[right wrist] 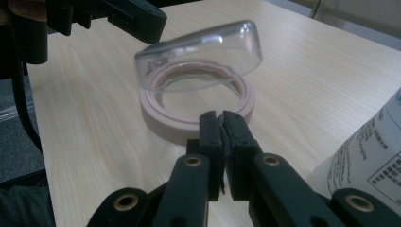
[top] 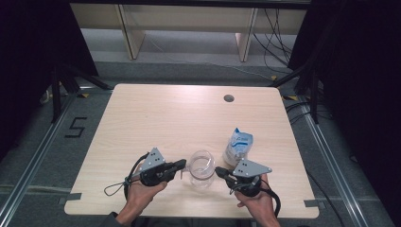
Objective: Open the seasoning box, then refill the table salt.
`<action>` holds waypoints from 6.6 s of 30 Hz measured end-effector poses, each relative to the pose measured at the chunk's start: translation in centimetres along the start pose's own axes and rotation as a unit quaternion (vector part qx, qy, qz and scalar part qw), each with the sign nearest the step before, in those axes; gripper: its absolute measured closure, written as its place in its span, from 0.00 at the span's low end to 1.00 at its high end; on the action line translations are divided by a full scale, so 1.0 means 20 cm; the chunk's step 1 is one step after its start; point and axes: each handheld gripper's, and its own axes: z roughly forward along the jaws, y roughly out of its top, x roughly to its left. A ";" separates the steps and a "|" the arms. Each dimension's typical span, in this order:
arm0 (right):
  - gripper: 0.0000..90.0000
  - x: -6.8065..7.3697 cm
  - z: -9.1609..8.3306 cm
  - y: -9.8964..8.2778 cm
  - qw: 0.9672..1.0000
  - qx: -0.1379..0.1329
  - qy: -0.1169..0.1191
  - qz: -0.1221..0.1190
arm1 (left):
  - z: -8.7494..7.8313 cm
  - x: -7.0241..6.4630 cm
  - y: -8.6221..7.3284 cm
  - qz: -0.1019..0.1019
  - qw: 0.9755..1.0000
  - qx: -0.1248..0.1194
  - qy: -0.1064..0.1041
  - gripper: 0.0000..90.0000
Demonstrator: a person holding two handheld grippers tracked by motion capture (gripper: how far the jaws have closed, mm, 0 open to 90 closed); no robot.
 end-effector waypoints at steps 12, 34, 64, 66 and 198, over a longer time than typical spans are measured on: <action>0.97 0.00 0.01 0.06 1.000 -0.014 0.000 -0.013 | 0.00 0.01 -0.01 -0.009 1.000 -0.008 -0.007 0.98; 0.97 0.03 0.02 0.17 0.999 -0.026 0.007 -0.027 | -0.15 0.00 -0.12 0.022 0.999 0.042 0.014 0.37; 0.96 0.14 0.07 0.30 0.997 -0.050 0.023 -0.055 | -0.19 0.01 -0.22 0.019 0.998 0.056 0.033 0.30; 0.96 0.15 0.08 0.31 0.997 -0.049 0.027 -0.057 | -0.20 0.01 -0.22 0.016 0.998 0.055 0.035 0.30; 0.18 -0.42 0.09 -0.24 0.993 -0.071 -0.085 0.052 | -0.17 -0.03 -0.28 0.009 0.999 0.043 0.006 0.17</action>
